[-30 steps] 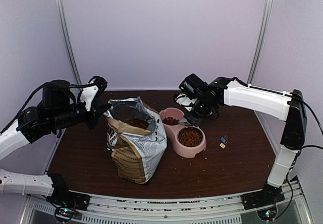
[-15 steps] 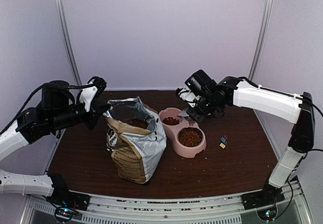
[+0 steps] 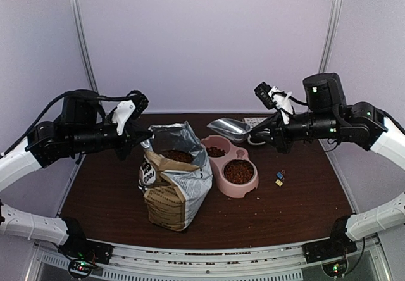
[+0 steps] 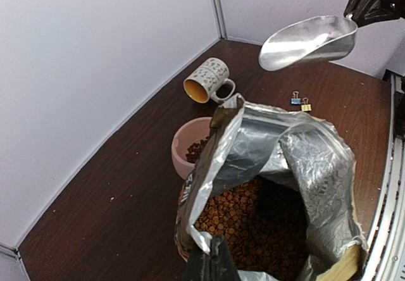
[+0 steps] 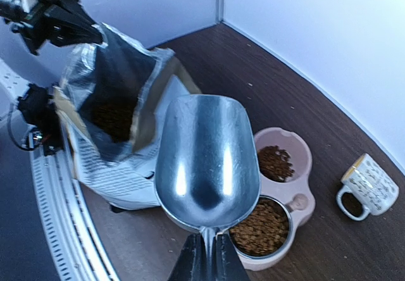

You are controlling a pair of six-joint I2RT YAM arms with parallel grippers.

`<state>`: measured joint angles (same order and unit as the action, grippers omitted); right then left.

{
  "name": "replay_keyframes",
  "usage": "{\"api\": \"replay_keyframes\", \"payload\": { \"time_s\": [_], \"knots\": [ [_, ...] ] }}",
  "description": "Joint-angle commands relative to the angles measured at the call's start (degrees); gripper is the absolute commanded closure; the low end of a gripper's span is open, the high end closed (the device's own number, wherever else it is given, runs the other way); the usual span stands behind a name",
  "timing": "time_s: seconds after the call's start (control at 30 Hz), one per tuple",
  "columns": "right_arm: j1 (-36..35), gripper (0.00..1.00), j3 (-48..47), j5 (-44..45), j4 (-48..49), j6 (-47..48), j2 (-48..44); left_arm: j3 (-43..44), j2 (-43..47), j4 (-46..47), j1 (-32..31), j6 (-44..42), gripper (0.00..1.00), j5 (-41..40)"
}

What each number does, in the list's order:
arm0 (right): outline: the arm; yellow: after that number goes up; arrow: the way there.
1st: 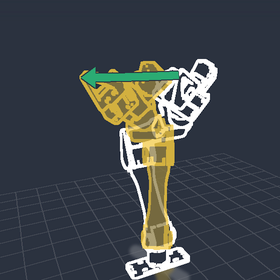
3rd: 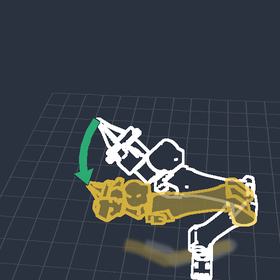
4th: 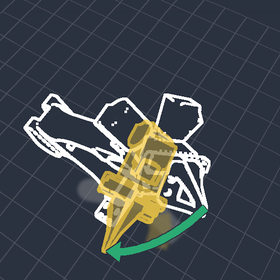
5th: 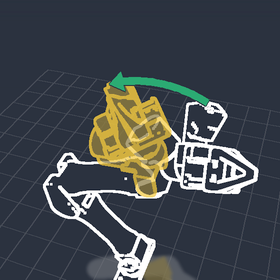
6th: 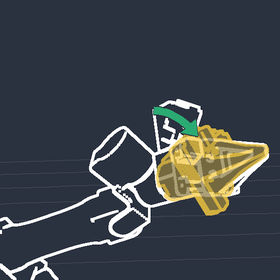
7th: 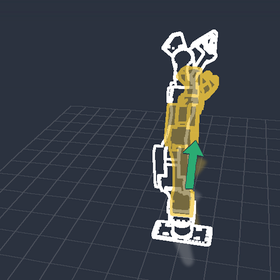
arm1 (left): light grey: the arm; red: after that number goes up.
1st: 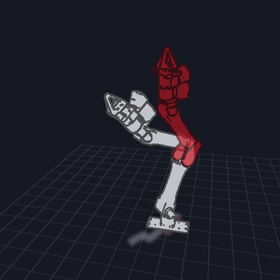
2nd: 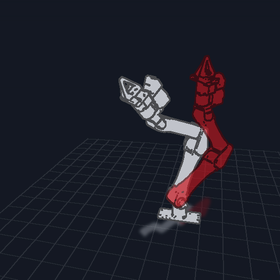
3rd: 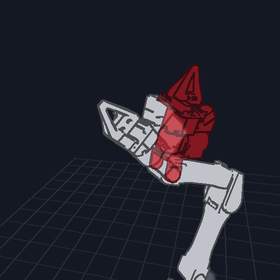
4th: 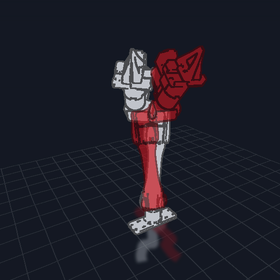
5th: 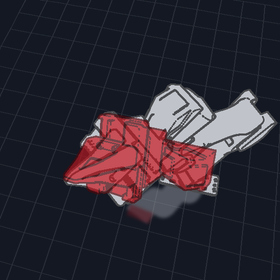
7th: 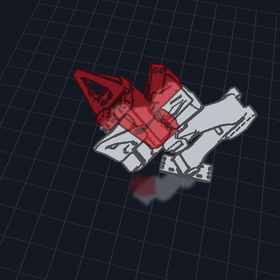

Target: Serve the pet food

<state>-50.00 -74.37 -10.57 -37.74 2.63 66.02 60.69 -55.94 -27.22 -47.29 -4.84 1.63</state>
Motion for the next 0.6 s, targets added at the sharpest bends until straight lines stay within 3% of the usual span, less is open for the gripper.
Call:
{"api": "replay_keyframes", "payload": {
  "time_s": [0.0, 0.2, 0.57],
  "knots": [
    [-3.2, 1.0, -1.2, -12.0, 0.4, -5.7, -3.0, 8.0, -1.5, 9.6, -3.9, -1.2, 1.0, 2.7],
    [-9.3, 1.0, -4.0, -14.4, -0.9, -9.5, -0.8, 9.9, -4.3, 9.2, -5.1, -1.6, 1.0, 3.1],
    [-10.7, 1.0, -17.5, -10.7, -7.5, -20.7, 14.5, 6.2, -3.4, 10.2, -8.6, -3.2, 1.0, 5.4]
  ]
}}
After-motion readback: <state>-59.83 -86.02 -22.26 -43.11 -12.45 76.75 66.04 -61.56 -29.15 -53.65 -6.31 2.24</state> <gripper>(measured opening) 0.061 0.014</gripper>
